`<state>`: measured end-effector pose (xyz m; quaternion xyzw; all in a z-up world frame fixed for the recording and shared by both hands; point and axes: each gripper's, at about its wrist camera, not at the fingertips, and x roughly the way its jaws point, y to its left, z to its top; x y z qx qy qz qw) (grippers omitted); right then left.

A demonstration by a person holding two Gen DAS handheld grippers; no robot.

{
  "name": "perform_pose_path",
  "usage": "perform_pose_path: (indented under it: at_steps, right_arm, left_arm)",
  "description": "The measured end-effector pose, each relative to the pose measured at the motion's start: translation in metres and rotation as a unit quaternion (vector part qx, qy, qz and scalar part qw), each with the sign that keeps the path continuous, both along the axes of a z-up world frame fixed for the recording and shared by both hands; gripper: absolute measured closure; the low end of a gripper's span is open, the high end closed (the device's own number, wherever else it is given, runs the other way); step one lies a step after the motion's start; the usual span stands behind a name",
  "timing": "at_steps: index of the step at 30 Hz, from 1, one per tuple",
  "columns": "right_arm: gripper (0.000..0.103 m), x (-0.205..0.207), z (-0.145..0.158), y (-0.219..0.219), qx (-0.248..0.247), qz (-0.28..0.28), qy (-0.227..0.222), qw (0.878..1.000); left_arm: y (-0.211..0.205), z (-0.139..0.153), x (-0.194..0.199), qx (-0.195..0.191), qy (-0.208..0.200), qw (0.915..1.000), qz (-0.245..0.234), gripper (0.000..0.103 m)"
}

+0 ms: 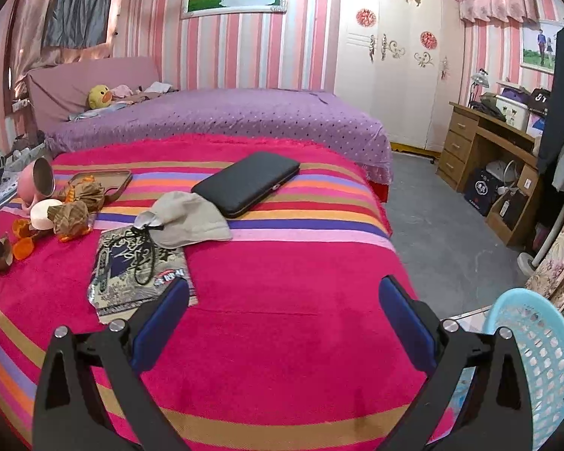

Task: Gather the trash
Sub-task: 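Grasp the cardboard tube with the left tool while the right tool grasps the beige cloth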

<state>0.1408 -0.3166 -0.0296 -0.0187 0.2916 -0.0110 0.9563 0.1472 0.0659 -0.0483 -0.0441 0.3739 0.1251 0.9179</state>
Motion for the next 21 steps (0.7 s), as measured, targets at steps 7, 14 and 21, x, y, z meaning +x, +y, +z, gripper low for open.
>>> perform_pose_path:
  at_steps: [7,14,21]
  right_arm:
    - [0.005,0.011,-0.003,0.024,-0.006,0.02,0.01,1.0]
    - [0.005,0.017,-0.006,0.038,0.001,0.039,0.025,0.999]
    - [0.005,0.033,-0.005,0.053,0.017,0.042,0.033,0.998]
  left_arm:
    - [0.008,-0.012,0.011,-0.022,0.024,0.9994,0.014,0.008]
    - [0.008,-0.004,-0.001,-0.024,0.026,0.9992,-0.018,0.039]
    - [0.003,0.02,-0.013,0.025,-0.021,0.9993,-0.018,0.039]
